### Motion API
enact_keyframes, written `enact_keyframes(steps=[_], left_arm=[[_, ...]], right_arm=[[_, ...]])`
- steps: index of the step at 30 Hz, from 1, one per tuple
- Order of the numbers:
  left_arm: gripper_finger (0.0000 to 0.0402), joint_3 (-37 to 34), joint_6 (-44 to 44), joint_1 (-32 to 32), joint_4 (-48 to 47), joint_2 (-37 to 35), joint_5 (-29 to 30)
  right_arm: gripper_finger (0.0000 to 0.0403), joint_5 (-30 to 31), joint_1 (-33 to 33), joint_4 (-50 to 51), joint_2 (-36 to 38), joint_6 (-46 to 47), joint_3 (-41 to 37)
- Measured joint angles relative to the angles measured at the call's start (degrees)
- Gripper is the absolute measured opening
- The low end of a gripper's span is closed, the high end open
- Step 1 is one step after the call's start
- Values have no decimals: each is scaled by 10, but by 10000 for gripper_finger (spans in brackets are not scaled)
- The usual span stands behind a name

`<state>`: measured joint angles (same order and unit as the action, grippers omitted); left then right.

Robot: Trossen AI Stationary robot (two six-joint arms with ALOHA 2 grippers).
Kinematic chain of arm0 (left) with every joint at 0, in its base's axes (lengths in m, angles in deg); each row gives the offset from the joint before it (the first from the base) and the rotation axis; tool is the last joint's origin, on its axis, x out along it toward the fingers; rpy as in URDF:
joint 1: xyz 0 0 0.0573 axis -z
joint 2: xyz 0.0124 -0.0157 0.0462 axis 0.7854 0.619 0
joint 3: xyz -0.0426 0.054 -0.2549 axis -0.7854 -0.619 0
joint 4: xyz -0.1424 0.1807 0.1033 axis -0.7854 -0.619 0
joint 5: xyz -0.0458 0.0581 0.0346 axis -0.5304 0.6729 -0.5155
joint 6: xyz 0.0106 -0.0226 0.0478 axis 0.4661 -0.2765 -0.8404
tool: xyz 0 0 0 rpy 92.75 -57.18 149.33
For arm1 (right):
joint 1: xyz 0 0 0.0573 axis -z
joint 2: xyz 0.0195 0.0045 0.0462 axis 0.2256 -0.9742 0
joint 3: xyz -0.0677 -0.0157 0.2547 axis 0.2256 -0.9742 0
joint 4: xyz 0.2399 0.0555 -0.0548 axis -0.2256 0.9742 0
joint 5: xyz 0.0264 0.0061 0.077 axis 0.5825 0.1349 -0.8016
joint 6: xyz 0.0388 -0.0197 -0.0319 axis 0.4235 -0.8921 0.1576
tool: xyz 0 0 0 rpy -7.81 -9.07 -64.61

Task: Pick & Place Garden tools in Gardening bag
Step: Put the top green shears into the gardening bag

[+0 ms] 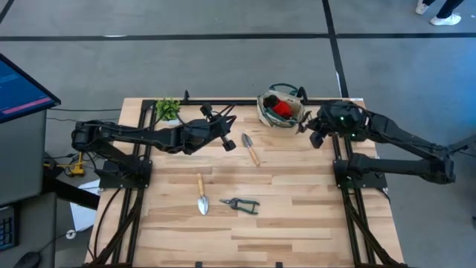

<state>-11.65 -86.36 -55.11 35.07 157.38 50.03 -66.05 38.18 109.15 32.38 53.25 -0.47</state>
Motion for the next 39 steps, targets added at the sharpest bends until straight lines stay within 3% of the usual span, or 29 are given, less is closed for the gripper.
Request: enact_keyframes(steps=[5,10,20,39], left_arm=[[2,0,10,0,0,0,0],[2,0,10,0,0,0,0],[1,0,10,0,-2,0,0],[2,0,16,0,-3,0,0]], right_arm=[[55,80,0,16,-11,26,0],[55,120,0,-9,-50,28,0],[55,125,11,-89,-113,-3,0],[55,146,33,-87,-81,-11,0]])
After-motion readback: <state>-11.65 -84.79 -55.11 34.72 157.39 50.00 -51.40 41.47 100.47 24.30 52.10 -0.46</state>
